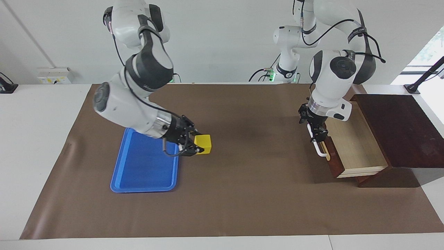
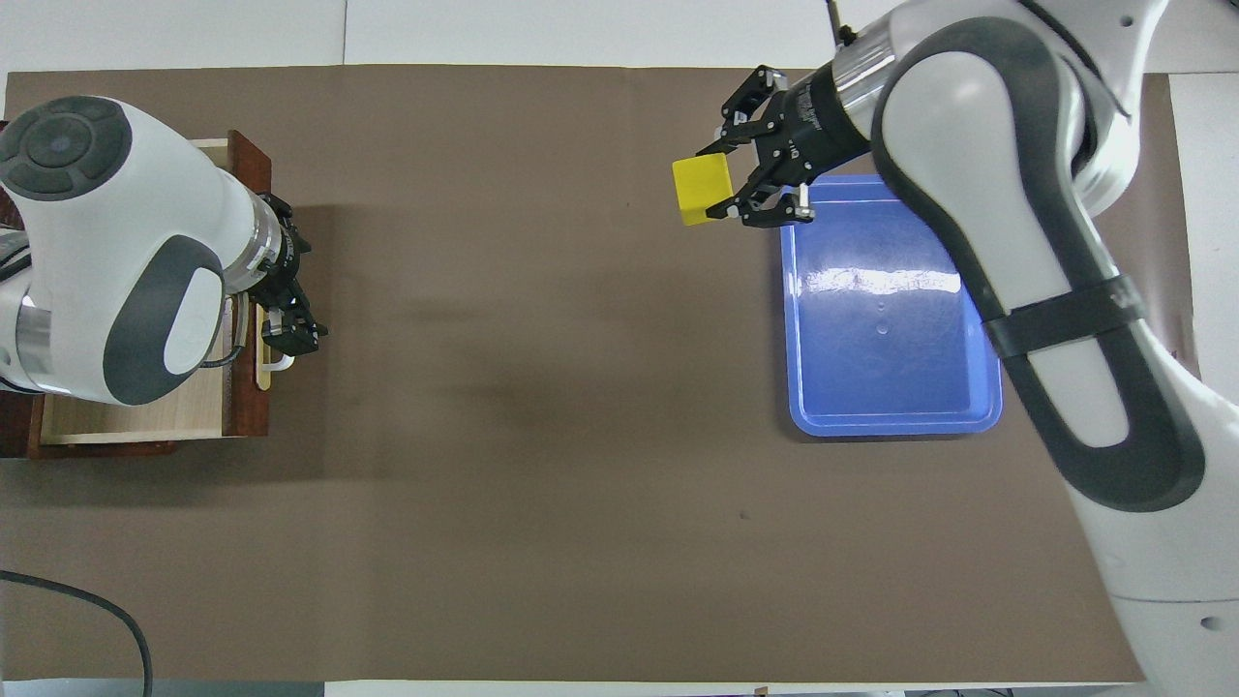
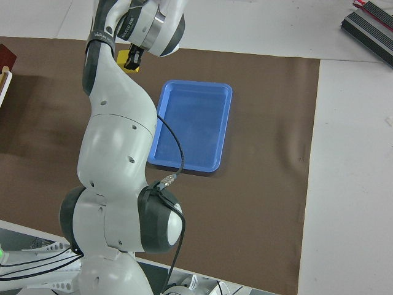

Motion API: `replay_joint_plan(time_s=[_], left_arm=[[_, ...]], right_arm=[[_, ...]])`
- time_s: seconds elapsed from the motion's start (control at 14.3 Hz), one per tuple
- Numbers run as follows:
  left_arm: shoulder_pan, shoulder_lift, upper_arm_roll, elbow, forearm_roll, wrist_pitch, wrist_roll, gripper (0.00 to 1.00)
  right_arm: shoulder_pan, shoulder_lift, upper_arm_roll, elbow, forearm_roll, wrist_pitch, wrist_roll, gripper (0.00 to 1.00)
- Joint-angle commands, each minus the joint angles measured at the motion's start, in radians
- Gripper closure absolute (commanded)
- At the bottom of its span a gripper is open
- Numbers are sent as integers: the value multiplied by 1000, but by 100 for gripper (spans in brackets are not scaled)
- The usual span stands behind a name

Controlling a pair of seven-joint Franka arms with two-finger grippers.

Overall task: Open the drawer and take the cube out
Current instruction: 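Move the cube over the blue tray with the right gripper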

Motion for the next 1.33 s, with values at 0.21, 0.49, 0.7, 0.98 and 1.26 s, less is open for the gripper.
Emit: replay_joint_plan(time_s=[0.21, 0.49, 0.7, 0.98, 1.26], left_arm=[[77, -23, -9, -37, 10, 61, 125, 0], [145, -23, -9, -38, 10, 61, 212, 0], [177, -23, -7, -38, 11, 60, 257, 0], [238, -31, -7, -54, 11, 61, 335, 0], [294, -34, -9, -61, 10, 71, 422, 0]], right_arm=[[-114, -171, 10, -403, 29, 137, -154, 100], [-166, -243, 9, -632, 81, 203, -387, 100], [-175, -254, 9, -692, 104, 238, -430, 100], [-174, -251, 9, -775, 150, 293, -560, 100], [-175, -234, 9, -789, 161, 318, -599, 100]])
